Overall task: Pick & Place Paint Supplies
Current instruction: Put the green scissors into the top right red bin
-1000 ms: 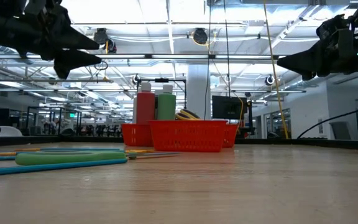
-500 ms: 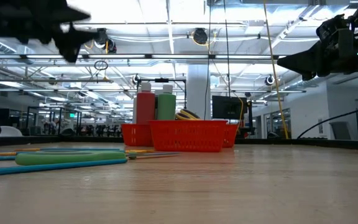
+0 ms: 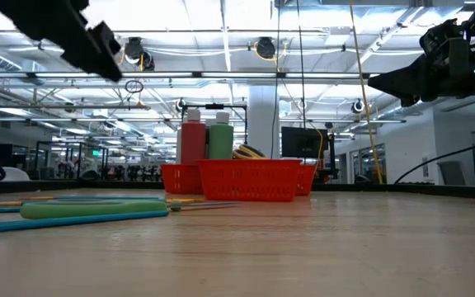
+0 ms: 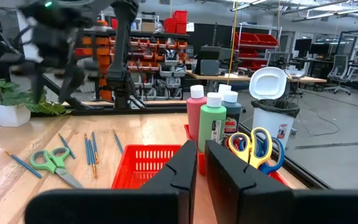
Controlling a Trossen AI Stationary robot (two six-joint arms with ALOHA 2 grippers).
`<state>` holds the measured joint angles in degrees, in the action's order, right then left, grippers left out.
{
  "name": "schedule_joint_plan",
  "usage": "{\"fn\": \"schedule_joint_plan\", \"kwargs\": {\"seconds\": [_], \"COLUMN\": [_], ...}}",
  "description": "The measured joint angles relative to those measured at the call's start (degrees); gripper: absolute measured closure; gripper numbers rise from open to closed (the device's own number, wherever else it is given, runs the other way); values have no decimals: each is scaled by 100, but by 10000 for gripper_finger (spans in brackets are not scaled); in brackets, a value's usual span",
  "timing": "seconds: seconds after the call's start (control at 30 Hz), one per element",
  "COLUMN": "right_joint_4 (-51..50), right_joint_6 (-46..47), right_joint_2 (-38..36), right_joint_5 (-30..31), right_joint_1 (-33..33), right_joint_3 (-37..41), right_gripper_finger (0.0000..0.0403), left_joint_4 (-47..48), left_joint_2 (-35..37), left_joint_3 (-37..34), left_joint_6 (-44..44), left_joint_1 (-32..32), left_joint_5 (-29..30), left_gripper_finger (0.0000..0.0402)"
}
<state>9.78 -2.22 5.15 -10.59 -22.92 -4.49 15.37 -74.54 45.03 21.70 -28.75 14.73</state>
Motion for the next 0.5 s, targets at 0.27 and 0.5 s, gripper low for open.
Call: {"fn": "schedule_joint_plan", "kwargs": {"seconds": [0.27, 0.5], "right_joint_4": [0, 0], "right_joint_6": [0, 0], "right_joint_2": [2, 2], "right_joint_5": [0, 0], "right_joint_1": [0, 0], "right_joint_3": [0, 0], "right_gripper_finger": [379, 380], "left_joint_4": [19, 171], "left_joint_2": [-1484, -2031], "left_joint_3": [383, 394], "left_joint_6": [125, 1435], "left_joint_1": [-139, 92], "left_joint_5": [-383, -386], "left_gripper_finger": [192, 192]}}
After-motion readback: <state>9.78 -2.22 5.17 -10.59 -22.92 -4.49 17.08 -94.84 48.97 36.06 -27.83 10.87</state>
